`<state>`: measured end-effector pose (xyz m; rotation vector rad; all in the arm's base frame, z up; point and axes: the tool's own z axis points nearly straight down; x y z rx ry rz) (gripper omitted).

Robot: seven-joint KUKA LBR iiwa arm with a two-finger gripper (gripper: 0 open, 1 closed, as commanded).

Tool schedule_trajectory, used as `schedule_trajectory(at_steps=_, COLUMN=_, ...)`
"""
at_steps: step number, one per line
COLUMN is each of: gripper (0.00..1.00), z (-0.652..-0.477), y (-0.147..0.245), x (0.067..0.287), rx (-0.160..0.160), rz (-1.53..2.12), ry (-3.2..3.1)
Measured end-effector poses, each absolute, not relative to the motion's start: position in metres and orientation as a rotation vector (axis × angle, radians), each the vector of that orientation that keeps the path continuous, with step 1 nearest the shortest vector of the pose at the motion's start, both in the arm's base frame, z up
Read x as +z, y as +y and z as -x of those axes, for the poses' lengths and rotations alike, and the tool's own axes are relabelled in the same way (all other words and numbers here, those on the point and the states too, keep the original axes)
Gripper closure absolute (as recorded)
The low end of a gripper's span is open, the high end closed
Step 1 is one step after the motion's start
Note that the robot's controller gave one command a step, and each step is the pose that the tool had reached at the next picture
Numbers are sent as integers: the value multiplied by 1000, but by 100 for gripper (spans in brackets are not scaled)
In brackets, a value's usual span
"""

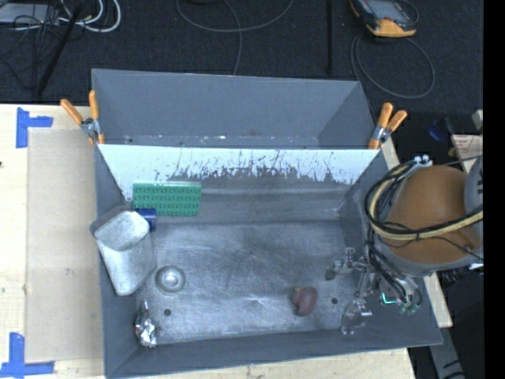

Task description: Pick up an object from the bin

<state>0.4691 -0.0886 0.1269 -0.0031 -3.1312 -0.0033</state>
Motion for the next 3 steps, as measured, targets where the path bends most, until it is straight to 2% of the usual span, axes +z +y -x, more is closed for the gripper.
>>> schedule_trajectory(at_steps=1, gripper=0, z=-483, y=-36, x=70, rx=0, rz=-9, ry=-3150)
schedule_trajectory(at_steps=2, gripper=100, z=-483, y=-38, x=73, rx=0, rz=-12, ry=-3151)
schedule_trajectory(at_steps=3, gripper=100, z=-502, y=-66, x=320, rx=3, rz=-179, ry=-3147)
